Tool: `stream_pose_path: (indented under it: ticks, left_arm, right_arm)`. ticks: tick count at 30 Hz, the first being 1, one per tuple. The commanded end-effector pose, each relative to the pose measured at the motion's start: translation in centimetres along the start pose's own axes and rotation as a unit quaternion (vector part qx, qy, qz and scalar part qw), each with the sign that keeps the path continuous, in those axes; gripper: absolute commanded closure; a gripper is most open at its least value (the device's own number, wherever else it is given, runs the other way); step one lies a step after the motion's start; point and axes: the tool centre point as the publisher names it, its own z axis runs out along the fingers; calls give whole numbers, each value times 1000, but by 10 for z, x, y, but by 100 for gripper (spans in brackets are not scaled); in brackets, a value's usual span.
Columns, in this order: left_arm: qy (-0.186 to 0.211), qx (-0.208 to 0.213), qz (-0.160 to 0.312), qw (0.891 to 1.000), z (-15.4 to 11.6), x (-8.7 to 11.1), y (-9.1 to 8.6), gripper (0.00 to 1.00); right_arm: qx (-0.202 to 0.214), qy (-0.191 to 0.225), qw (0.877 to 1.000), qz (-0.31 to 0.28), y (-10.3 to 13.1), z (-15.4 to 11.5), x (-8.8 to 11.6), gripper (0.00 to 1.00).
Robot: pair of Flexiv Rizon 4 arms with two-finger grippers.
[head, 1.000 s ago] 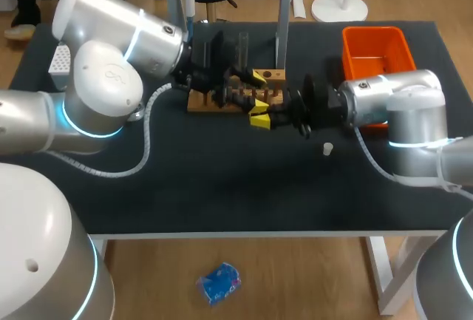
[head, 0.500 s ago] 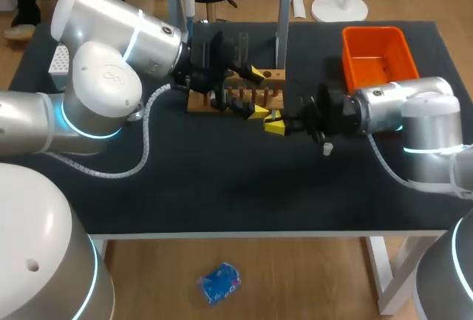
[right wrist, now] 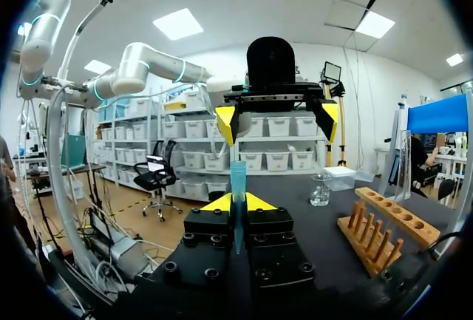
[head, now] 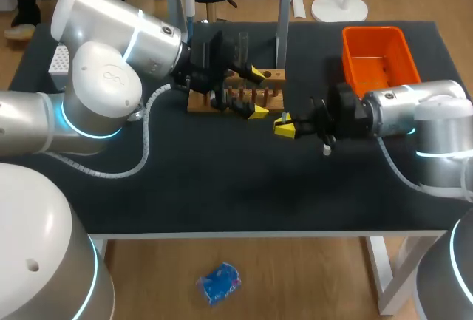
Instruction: Invert the test tube, pick up the pipette, mount the tip to pipette, aspirate from beaker and dispense into the tube, eject the tip, return the pipette, and cap with the stopper.
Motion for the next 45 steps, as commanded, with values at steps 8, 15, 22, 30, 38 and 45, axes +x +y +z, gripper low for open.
stream_pose_path:
  ticks: [8,15,22,30,38,45]
  left_arm:
    - [-1,1,0,1000,0,0,1,0]
    - [-12,3,0,1000,-5,-5,2,0]
    - [-106,25,-18,994,-37,-24,9,0]
    - [-202,67,-95,972,-74,-49,18,0]
    - [-309,71,-139,938,-104,-79,22,0]
    - [-362,61,-167,915,-116,-115,24,0]
  right_arm:
    - [1,0,1000,0,1,0,0,100]
    - [1,0,1000,0,1,0,0,100]
    - [1,0,1000,0,1,0,0,100]
    - [1,0,1000,0,1,0,0,100]
    - [1,0,1000,0,1,0,0,100]
    - [1,0,1000,0,1,0,0,100]
